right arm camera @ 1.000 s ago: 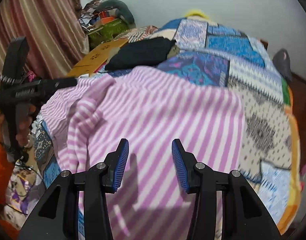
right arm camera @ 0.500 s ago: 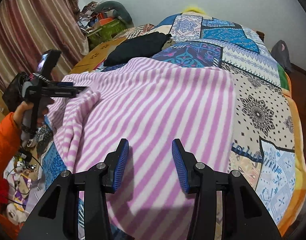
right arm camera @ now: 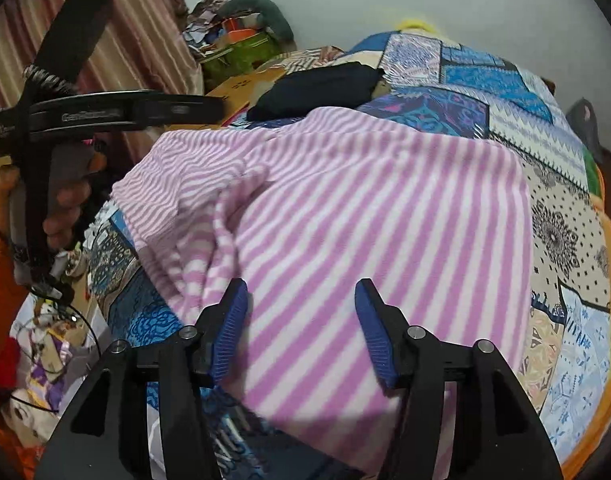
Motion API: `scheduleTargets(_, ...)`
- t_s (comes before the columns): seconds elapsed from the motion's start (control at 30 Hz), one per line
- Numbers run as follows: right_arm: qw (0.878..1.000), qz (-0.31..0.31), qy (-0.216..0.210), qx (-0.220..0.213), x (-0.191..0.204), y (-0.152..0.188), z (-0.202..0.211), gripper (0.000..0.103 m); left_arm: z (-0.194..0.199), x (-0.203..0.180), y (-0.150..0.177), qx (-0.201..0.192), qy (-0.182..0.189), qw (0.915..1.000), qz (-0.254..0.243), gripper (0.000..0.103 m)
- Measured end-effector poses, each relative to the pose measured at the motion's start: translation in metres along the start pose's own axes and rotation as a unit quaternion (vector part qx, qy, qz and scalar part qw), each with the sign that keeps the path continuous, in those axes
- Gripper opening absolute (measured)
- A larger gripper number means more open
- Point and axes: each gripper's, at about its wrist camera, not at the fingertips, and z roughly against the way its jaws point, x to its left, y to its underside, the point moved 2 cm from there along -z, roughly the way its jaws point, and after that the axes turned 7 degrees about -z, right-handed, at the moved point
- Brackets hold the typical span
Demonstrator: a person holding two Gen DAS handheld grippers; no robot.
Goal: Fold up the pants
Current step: 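Lay the carried corner onto the garment and open the right gripper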
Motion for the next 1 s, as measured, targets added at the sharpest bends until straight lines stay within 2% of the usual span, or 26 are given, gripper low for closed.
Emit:
scheduleTargets(0.1, 1.000, -0.005, -0.003, -0.001, -0.002, 0.001, 0.005, 0.054, -0.021, -0.015, 0.013, 0.035, -0.018, 0.9989, -0.025, 0.096)
scheduleTargets(0.17, 1.000, -0.012, 0.000, -0.004, -0.007, 0.002, 0.011, 0.054, -0.030, -0.015, 0.031, 0.053, -0.054, 0.9958, -0.053, 0.096)
scheduleTargets(0.23, 1.000, -0.016, 0.009, -0.009, -0.014, 0.004, 0.018, 0.054, -0.027, -0.010, 0.046, 0.057, -0.074, 0.9934, -0.066, 0.096)
scheduleTargets(0.4, 0.999, -0.031, 0.033, -0.022, -0.036, 0.010, 0.033, 0.054, 0.009, 0.024, 0.089, 0.045, -0.095, 0.9936, -0.042, 0.096)
scheduleTargets(0.53, 0.997, -0.048, 0.042, -0.032, -0.050, 0.011, 0.040, 0.054, 0.018, 0.050, 0.115, 0.063, -0.121, 0.9905, -0.018, 0.098)
scheduleTargets(0.63, 0.997, -0.059, 0.039, -0.041, -0.053, 0.011, 0.044, 0.054, 0.021, 0.067, 0.123, 0.076, -0.153, 0.9853, 0.004, 0.098)
scheduleTargets(0.77, 0.997, -0.054, 0.037, -0.050, -0.049, 0.005, 0.045, 0.054, 0.029, 0.078, 0.109, 0.055, -0.128, 0.9893, 0.043, 0.098)
scheduleTargets(0.87, 0.997, -0.044, 0.036, -0.049, -0.045, 0.002, 0.039, 0.054, 0.033, 0.070, 0.083, 0.022, -0.109, 0.9927, 0.048, 0.098)
scheduleTargets(1.0, 0.998, -0.034, 0.042, -0.013, -0.047, 0.010, 0.018, 0.054, 0.016, 0.058, 0.045, 0.000, -0.072, 0.9963, 0.048, 0.098)
